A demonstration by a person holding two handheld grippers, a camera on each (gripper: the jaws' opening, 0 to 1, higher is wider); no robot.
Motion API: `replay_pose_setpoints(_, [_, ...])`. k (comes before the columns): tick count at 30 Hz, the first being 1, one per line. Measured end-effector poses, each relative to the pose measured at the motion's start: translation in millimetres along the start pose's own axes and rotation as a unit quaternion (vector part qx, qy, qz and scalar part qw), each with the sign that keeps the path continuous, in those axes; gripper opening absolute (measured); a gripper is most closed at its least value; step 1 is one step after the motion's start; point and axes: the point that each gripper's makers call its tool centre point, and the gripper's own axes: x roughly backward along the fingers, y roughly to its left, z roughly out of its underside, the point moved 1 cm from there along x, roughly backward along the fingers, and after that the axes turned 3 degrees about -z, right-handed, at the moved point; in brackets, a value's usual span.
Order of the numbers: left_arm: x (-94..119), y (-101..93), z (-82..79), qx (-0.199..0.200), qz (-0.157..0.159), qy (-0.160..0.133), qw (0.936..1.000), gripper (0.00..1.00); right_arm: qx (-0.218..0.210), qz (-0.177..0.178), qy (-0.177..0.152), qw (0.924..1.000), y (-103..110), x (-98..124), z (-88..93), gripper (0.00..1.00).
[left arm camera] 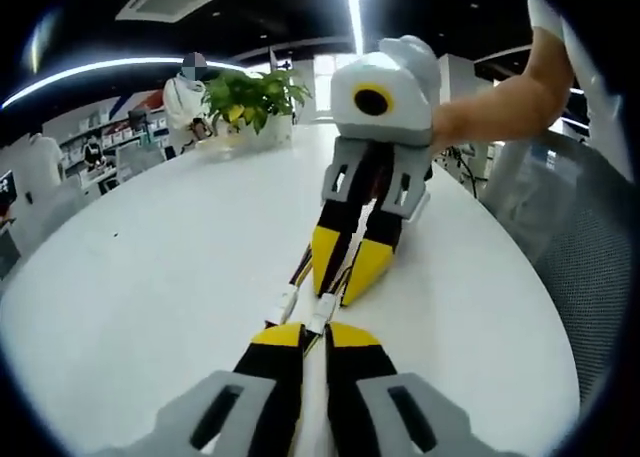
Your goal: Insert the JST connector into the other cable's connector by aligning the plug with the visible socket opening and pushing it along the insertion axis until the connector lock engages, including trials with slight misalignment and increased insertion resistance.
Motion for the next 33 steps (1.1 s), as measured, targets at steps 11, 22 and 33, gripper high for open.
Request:
replay_pose_setpoints(11, [6.3, -3.2, -2.1, -0.002, -0.001, 0.007, 1.0, 0.05, -0.013, 0.018, -0.018, 0.9996, -3.9, 8.7, -10.8, 0.12])
replay_pose_setpoints(22, [21.7, -3.3, -33.5, 0.004, -0.037, -0.025, 0.999, 0.27, -0.045, 0.077, -0.074, 0.9932, -10.2, 35.2, -43.5, 0.27])
replay_pose_setpoints(33, [56.9, -4.0, -51.0, 0.001, -0.099, -0.034, 0.9945, 0.51, -0.096, 0.149, -0.137, 0.9746, -15.2, 81.6, -62.3, 0.44])
